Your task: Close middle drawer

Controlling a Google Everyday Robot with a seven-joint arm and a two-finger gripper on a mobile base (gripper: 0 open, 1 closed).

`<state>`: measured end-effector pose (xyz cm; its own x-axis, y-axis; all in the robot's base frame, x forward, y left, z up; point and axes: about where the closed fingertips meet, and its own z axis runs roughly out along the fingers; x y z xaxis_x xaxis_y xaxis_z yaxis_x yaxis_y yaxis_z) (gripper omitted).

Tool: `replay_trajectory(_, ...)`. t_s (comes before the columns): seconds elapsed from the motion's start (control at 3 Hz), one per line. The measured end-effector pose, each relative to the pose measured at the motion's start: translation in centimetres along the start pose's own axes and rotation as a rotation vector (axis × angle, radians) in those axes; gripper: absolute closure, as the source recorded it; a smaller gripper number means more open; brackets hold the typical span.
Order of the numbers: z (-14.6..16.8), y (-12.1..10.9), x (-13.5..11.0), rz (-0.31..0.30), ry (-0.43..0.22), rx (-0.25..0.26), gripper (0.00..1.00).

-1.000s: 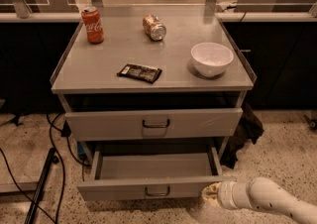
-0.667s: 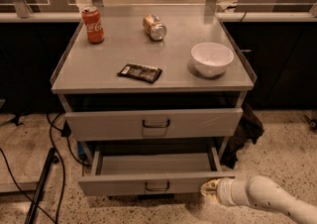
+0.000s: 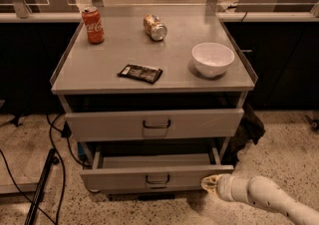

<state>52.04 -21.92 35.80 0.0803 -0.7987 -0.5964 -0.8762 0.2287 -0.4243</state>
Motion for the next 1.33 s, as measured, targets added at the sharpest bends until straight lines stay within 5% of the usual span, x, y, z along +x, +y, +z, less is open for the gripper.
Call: replay_trajectory(1.33,2.8,-5.8,0.9,-0.036,-0.046,0.147,1.0)
